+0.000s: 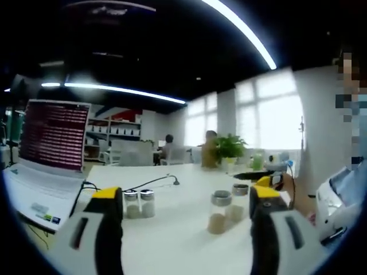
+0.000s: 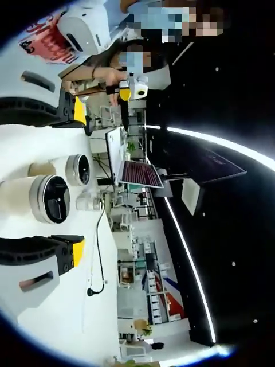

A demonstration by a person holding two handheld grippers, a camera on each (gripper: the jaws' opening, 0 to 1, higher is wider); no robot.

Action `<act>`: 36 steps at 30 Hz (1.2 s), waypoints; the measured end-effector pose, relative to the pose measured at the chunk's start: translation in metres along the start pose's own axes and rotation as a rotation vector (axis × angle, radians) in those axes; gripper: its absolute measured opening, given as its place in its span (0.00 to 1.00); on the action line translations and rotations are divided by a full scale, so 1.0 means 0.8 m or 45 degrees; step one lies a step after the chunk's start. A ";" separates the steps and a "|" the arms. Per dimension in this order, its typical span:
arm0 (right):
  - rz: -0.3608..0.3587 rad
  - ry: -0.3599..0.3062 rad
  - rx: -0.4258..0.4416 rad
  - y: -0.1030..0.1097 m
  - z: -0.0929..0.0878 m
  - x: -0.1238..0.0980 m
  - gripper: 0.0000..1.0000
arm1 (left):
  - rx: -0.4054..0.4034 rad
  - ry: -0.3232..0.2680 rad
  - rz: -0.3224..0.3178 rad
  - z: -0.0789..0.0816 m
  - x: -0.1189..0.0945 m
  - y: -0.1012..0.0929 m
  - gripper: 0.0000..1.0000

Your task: Rotate the seasoning bottle until the label or dispensing opening points toward the visible target arrow and the bottle remains upright within the marked orientation range

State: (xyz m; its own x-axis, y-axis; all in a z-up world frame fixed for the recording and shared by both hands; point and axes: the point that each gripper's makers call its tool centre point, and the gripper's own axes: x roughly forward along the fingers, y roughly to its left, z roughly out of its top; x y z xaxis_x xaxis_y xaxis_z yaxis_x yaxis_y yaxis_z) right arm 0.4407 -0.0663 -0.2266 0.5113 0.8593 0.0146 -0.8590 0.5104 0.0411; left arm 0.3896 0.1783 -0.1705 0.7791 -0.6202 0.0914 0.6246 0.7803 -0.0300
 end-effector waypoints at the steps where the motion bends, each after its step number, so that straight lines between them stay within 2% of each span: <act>1: -0.009 0.019 -0.004 -0.006 -0.004 0.001 0.77 | 0.003 0.000 -0.001 0.000 0.000 0.000 0.97; 5: 0.001 0.074 -0.004 -0.018 -0.019 0.004 0.75 | -0.008 0.009 -0.028 -0.001 0.004 -0.002 0.97; 8: 0.013 0.075 0.030 -0.021 -0.021 0.009 0.74 | -0.010 0.015 -0.026 -0.002 0.003 -0.001 0.97; 12: 0.081 0.119 -0.009 -0.011 -0.028 0.016 0.67 | -0.024 -0.008 -0.035 0.002 0.000 -0.001 0.96; 17: 0.106 0.167 -0.038 -0.010 -0.039 0.026 0.55 | -0.008 0.000 -0.017 0.002 -0.001 0.004 0.96; 22: 0.120 0.162 0.008 -0.012 -0.044 0.032 0.51 | -0.007 -0.010 -0.014 0.006 -0.003 0.008 0.96; 32: 0.137 0.160 0.019 -0.013 -0.048 0.037 0.47 | -0.012 0.012 -0.015 0.001 0.000 0.011 0.96; 34: 0.143 0.155 0.004 -0.012 -0.048 0.036 0.46 | -0.013 0.013 -0.016 0.001 0.000 0.010 0.96; 36: 0.147 0.162 -0.059 -0.012 -0.050 0.036 0.46 | -0.014 0.014 -0.018 0.000 0.000 0.010 0.95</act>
State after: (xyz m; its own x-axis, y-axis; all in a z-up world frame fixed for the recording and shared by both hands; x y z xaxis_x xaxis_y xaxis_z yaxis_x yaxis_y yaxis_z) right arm 0.4625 -0.0449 -0.2669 0.4038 0.9083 -0.1097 -0.9137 0.4063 0.0006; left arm 0.3945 0.1845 -0.1705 0.7709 -0.6317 0.0809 0.6358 0.7708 -0.0397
